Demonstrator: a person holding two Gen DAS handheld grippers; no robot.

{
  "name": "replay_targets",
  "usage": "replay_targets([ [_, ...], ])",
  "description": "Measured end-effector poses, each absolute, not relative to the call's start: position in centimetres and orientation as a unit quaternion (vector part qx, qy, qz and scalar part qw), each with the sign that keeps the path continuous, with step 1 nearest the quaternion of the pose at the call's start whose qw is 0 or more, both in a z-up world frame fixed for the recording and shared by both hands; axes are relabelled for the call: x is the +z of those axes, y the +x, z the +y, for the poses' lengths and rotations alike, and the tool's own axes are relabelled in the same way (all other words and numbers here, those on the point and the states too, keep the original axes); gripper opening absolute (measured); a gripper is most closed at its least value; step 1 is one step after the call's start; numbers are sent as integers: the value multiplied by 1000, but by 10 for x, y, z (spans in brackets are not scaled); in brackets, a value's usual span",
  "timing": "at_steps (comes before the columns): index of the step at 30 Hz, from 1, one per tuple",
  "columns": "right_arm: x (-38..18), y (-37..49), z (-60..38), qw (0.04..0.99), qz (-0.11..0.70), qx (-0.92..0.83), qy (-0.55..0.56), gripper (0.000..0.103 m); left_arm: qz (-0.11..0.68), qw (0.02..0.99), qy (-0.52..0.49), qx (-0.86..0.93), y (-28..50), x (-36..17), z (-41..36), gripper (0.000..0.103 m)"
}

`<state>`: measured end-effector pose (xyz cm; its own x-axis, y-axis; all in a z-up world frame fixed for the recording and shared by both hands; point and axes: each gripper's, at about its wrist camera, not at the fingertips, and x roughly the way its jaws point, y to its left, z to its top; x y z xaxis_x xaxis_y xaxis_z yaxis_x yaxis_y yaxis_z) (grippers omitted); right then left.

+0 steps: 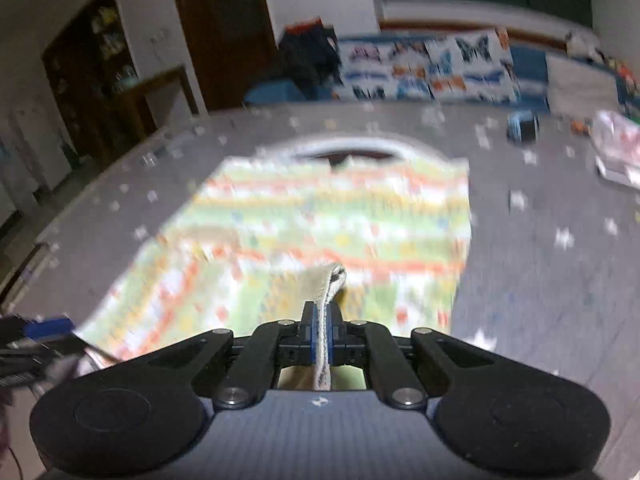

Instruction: Fold clothes

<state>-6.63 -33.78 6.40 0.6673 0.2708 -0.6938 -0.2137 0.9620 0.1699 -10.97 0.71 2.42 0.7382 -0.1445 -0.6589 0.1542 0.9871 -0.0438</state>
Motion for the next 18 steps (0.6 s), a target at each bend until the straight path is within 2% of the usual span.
replay_targets([
  [10, 83, -74, -333, 929, 345, 136, -6, 9, 343, 934, 25, -92, -108, 53, 27, 48],
  [18, 67, -40, -312, 924, 345, 163, -17, 9, 306, 939, 22, -154, -62, 67, -16, 47],
])
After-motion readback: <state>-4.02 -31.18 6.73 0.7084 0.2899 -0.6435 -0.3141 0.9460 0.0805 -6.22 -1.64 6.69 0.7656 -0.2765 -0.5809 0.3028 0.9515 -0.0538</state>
